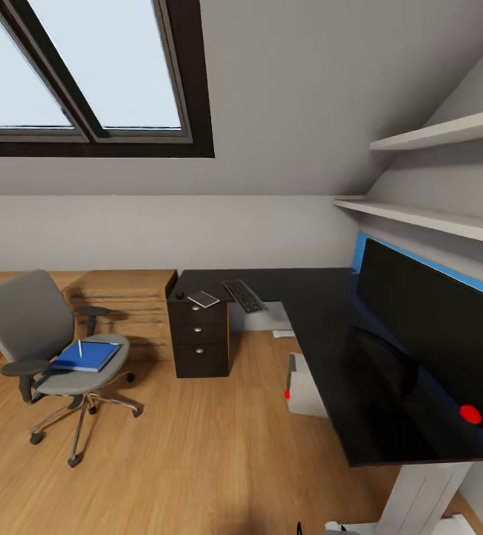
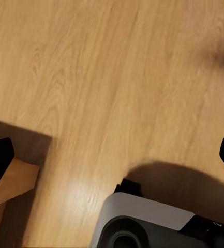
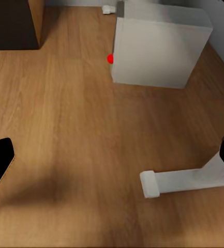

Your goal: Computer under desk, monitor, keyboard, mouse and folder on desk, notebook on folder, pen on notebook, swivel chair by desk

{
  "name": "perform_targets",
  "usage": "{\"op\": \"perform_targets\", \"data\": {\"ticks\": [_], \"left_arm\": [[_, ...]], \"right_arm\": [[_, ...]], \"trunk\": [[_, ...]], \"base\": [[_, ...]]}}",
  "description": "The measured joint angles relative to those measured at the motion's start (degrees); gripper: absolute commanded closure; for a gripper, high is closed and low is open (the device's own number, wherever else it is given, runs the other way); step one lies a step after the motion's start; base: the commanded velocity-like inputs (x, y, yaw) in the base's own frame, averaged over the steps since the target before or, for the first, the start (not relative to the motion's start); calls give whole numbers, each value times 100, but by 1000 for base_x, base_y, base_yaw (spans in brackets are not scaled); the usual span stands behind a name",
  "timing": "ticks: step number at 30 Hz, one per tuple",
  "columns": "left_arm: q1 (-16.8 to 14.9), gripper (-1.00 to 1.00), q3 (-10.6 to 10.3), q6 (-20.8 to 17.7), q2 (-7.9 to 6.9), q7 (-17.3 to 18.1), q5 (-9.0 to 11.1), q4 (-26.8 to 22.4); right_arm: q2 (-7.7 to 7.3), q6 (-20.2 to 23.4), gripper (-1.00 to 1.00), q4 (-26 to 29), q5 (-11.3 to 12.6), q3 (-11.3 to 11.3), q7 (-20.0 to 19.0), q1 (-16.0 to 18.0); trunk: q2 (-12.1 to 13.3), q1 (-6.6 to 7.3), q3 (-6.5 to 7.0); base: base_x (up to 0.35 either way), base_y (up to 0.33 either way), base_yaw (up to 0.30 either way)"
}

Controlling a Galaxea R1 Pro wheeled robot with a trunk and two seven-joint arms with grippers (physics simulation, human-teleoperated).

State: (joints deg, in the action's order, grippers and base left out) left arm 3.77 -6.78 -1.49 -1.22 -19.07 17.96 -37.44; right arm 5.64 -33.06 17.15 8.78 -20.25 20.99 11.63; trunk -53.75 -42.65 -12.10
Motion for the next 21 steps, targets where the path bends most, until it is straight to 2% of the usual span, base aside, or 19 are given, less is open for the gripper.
{"op": "perform_targets", "data": {"ticks": [12,21], "left_arm": [[0,-100,5,2,-8,0,0,6],[0,-100,4,5,-1,1,-3,7]], "right_arm": [[-6,-8,-100,-7,-25,-26,-15,0],[-8,-2,-100,-37,-16,-20,-24,0]], "trunk": [[0,0,27],[-1,0,27]], "base": [[270,230,0],[318,49,0]]}}
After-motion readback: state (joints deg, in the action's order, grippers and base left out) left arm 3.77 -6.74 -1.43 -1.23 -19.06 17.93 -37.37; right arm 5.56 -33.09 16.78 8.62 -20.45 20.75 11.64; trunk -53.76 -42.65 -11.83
